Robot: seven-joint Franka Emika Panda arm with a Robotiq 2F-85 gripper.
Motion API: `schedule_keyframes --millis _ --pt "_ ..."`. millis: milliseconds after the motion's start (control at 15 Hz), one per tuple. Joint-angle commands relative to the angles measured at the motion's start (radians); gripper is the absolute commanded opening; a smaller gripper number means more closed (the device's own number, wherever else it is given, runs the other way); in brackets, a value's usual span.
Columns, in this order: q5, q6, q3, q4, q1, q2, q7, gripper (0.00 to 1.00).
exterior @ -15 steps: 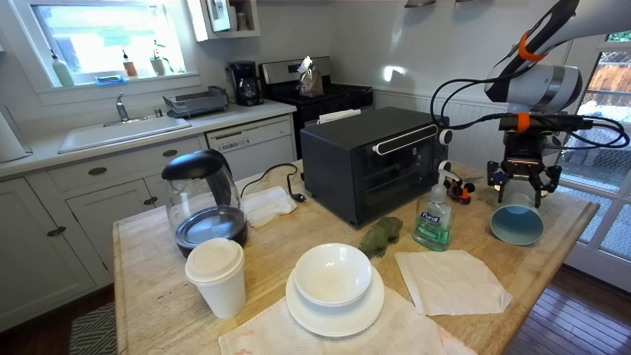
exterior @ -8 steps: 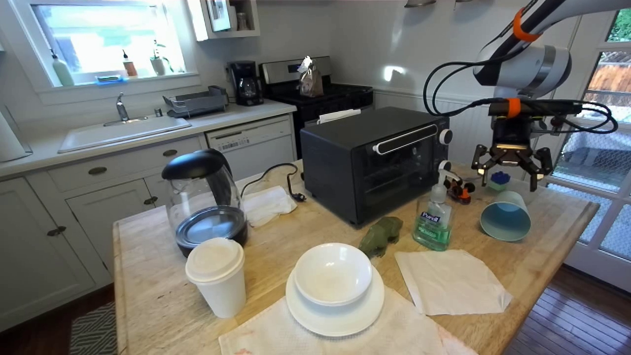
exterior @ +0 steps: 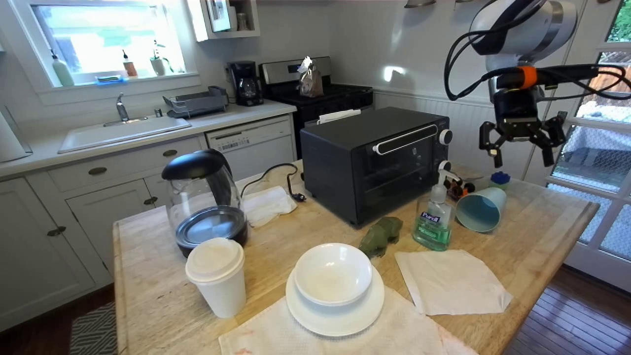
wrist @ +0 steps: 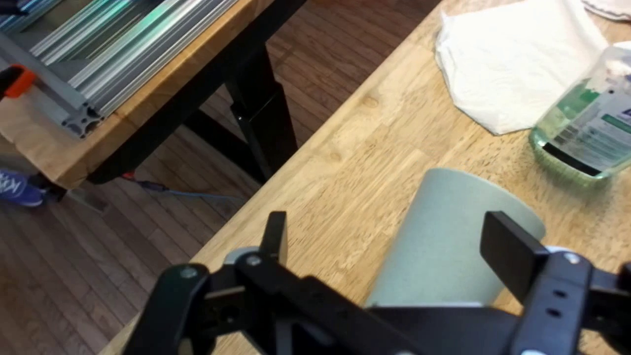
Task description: Pick up the light blue cup and put it the right way up on the oven
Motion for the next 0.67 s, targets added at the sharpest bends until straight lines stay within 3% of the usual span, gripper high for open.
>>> schedule_keyframes --millis 0,133,333,400,600 --pt "-0.122 0.110 0.025 -0.147 0.035 -0.160 -0.069 1.00" --pt "-0.167 0.180 0.043 -0.206 0.049 -0.221 -0.095 1.00" --pt "-0.114 0.335 0.077 -0.299 0.047 -0.296 -0.149 1.00" --pt "-0.131 0.241 0.072 -0.200 0.037 -0.212 -0.110 1.00" --pt "-0.130 0.304 0.086 -0.259 0.041 -0.261 -0.124 1.00"
